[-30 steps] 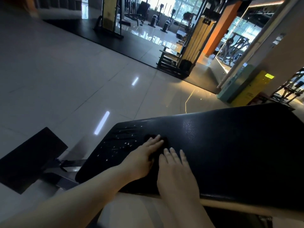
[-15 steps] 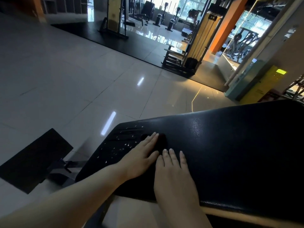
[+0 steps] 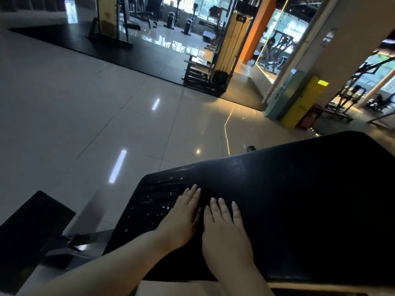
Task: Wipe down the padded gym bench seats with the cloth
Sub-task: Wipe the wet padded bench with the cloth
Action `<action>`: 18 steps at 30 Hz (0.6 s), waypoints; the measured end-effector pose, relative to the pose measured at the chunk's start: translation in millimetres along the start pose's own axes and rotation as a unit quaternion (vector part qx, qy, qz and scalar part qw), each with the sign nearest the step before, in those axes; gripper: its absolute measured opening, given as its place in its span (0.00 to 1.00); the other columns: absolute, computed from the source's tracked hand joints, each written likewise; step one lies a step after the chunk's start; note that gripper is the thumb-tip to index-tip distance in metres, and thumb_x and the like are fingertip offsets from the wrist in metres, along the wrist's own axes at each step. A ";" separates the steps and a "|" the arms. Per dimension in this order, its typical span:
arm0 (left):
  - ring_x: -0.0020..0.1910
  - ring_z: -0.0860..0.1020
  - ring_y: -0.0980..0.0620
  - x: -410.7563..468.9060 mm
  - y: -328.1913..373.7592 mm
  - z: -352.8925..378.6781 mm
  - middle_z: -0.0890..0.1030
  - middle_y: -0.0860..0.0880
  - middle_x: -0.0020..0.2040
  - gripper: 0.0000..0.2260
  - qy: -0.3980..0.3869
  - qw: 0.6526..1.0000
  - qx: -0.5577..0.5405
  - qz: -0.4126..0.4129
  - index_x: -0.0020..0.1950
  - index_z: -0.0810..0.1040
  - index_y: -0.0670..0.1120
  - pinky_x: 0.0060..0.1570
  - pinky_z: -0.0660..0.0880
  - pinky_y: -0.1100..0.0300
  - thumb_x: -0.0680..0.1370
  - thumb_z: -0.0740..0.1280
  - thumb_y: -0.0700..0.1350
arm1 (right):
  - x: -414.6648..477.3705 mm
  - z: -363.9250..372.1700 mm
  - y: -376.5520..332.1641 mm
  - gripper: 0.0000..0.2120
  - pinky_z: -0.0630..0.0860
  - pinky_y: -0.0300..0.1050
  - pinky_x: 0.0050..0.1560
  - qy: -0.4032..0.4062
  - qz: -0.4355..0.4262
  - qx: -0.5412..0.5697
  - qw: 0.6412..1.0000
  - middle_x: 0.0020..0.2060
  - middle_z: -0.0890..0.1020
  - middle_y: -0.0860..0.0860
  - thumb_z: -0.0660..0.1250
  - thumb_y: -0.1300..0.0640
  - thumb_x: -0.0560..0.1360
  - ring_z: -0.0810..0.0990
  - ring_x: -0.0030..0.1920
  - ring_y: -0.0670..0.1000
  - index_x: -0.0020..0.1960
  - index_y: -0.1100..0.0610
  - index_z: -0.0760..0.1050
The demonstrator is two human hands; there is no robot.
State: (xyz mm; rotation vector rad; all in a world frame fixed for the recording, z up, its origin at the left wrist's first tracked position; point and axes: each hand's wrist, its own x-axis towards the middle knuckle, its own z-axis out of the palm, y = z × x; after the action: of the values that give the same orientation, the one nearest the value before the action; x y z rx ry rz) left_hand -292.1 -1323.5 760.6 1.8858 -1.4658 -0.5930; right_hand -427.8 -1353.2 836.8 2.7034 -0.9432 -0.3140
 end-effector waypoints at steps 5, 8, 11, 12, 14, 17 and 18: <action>0.76 0.37 0.67 -31.5 -7.6 -3.9 0.40 0.64 0.78 0.26 0.001 0.997 -0.023 0.072 0.81 0.46 0.55 0.73 0.38 0.71 0.85 0.54 0.46 | -1.3 14.1 -3.3 0.28 0.59 0.61 0.70 0.043 0.048 0.059 0.996 0.66 0.79 0.59 0.51 0.52 0.74 0.76 0.69 0.58 0.64 0.63 0.80; 0.77 0.39 0.67 -60.0 -27.9 -2.3 0.40 0.64 0.79 0.26 -0.010 0.995 0.001 0.100 0.81 0.46 0.55 0.76 0.42 0.67 0.85 0.52 0.51 | -0.7 16.1 -2.6 0.29 0.59 0.61 0.70 0.065 0.053 0.040 0.996 0.68 0.77 0.58 0.51 0.51 0.76 0.75 0.71 0.57 0.67 0.64 0.77; 0.77 0.38 0.66 -58.2 -41.3 -1.1 0.40 0.62 0.80 0.25 -0.019 0.995 -0.004 0.097 0.81 0.45 0.54 0.78 0.44 0.63 0.85 0.51 0.52 | 1.7 18.8 -4.5 0.29 0.59 0.62 0.71 0.056 0.051 0.006 0.997 0.71 0.74 0.58 0.50 0.50 0.77 0.72 0.73 0.56 0.71 0.64 0.73; 0.77 0.37 0.65 -48.9 -39.4 -1.5 0.40 0.62 0.80 0.25 -0.013 0.996 -0.011 0.087 0.81 0.44 0.54 0.78 0.43 0.62 0.86 0.51 0.51 | 2.5 19.7 -5.0 0.29 0.58 0.62 0.72 0.060 0.054 -0.003 0.997 0.72 0.73 0.58 0.50 0.49 0.78 0.71 0.74 0.56 0.72 0.64 0.72; 0.78 0.37 0.61 -25.5 -30.7 0.0 0.40 0.59 0.80 0.25 0.001 0.998 -0.017 0.066 0.81 0.45 0.51 0.79 0.42 0.59 0.86 0.51 0.49 | 4.3 19.3 -6.0 0.29 0.59 0.60 0.73 0.068 0.073 -0.015 0.995 0.73 0.72 0.58 0.49 0.50 0.78 0.69 0.74 0.56 0.73 0.64 0.70; 0.79 0.37 0.56 -9.0 -19.4 2.0 0.40 0.58 0.79 0.25 0.003 0.998 -0.020 0.053 0.81 0.45 0.51 0.79 0.40 0.57 0.86 0.51 0.48 | 4.1 14.4 -10.1 0.28 0.61 0.57 0.73 0.078 0.107 -0.019 0.991 0.73 0.71 0.59 0.51 0.50 0.79 0.70 0.74 0.57 0.72 0.64 0.70; 0.79 0.36 0.57 -12.5 -18.9 1.4 0.40 0.59 0.79 0.25 -0.001 0.998 -0.020 0.057 0.80 0.44 0.53 0.79 0.40 0.57 0.86 0.51 0.49 | 3.3 13.5 -11.8 0.28 0.60 0.56 0.72 0.079 0.111 -0.019 0.990 0.73 0.71 0.59 0.51 0.50 0.79 0.69 0.74 0.57 0.72 0.64 0.70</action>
State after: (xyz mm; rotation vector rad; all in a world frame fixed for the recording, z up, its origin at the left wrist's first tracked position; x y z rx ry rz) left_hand -284.0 -1309.0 745.1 1.7571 -1.5407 -0.5675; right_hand -422.3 -1348.7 820.1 2.5131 -1.1628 -0.0713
